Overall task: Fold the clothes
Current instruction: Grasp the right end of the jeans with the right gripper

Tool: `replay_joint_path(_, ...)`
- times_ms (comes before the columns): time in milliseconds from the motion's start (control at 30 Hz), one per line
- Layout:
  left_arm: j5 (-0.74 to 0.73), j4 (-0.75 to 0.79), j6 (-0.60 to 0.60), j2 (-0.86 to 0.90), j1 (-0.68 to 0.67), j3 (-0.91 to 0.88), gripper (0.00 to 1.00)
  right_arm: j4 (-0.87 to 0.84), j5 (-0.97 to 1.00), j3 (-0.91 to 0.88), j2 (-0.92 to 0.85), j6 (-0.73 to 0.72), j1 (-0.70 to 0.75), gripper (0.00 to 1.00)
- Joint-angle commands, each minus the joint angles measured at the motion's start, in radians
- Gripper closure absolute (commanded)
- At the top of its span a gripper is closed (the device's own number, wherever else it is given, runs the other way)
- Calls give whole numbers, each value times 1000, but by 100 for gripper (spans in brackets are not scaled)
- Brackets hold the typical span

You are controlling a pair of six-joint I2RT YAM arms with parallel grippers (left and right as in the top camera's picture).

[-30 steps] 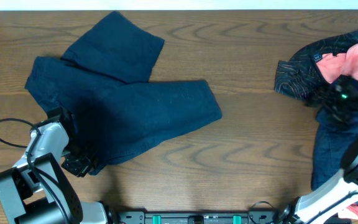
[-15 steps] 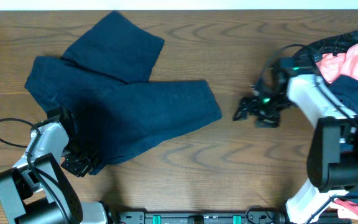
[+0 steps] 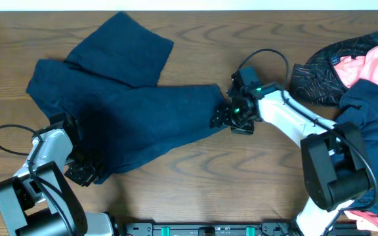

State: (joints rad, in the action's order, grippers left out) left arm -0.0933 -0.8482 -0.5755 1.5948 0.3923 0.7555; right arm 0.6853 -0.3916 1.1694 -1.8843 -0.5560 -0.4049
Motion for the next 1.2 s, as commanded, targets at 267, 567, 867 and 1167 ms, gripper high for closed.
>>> replay_joint_path(267, 50, 39, 6, 12, 10, -18, 94, -94, 215, -6, -45, -199, -65, 96)
replay_joint_path(567, -154, 83, 127, 11, -52, 10, 94, 18, 330, 10, 76, -114, 134, 99)
replay_joint_path(867, -395, -19, 169, -2, -147, 29, 37, 163, 374, 10, 211, 31, 318, 99)
replay_joint_path(1167, -536, -57, 115, -162, -211, 20, 37, 192, 357, 9, 207, 56, 294, 99)
